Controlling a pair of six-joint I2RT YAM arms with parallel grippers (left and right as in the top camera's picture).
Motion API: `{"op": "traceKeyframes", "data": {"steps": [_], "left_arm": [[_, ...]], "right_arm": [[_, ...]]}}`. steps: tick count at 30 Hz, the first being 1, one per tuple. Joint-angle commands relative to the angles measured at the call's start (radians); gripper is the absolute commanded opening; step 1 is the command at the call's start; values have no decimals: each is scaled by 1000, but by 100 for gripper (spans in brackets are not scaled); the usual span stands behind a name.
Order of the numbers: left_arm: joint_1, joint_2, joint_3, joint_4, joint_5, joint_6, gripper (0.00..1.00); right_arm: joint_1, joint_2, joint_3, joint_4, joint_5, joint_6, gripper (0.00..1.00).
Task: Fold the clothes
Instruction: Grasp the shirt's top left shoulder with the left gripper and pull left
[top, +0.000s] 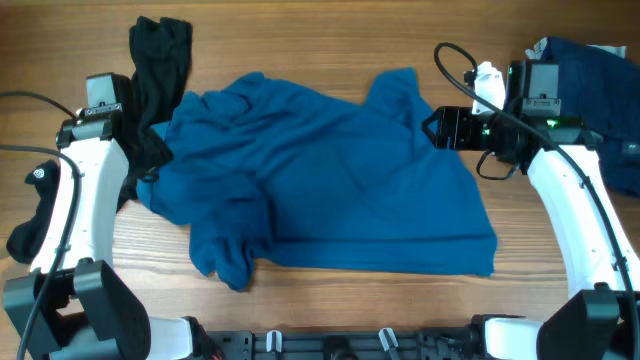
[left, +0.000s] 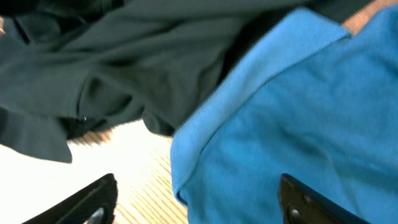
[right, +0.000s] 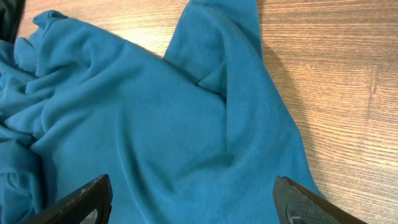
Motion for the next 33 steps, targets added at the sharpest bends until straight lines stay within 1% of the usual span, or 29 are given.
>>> {"op": "traceKeyframes", "data": {"steps": [1,2,4,6,8,10,11,14,15,18,20,23,28,30,32,33], "left_arm": [[-10,-26,64,3,140,78,91],[-18,-34,84,16,161,97,91],[-45,-42,154,78,245,174,94],[-76,-24,221,193,321,217,94],[-114,23,280,284,328,219,91],[-137,80,327,318,328,221,90],[-153,131,366,330,335,249,89],[-200,324,496,341,334,298,86],[-206,375,523,351,326,298,84],[-204,470,545,393,327,297,83],[-203,498,545,397,329,298,83],[-224,534,545,366,360,401,85],[-235,593,545,347,369,461,85],[-235,635,545,345,415,517,83],[-235,672,545,347,417,560,82],[-235,687,545,351,416,573,80]], "right_arm": [[0,6,14,0,0,-24,84],[0,6,14,0,0,-24,84],[0,6,14,0,0,-24,84],[0,6,14,0,0,-24,84],[0,6,14,0,-1,-23,83],[0,6,14,0,-1,-23,84],[0,6,14,0,-1,-23,84],[0,6,14,-5,-1,-23,84],[0,6,14,-10,-1,-23,83],[0,6,14,-31,0,-24,84],[0,6,14,-36,1,-24,84],[0,6,14,-38,3,-23,84],[0,6,14,-53,3,-23,84],[0,6,14,-54,3,-23,84],[0,6,14,-54,3,-23,84],[0,6,14,-54,3,-23,83]]}}
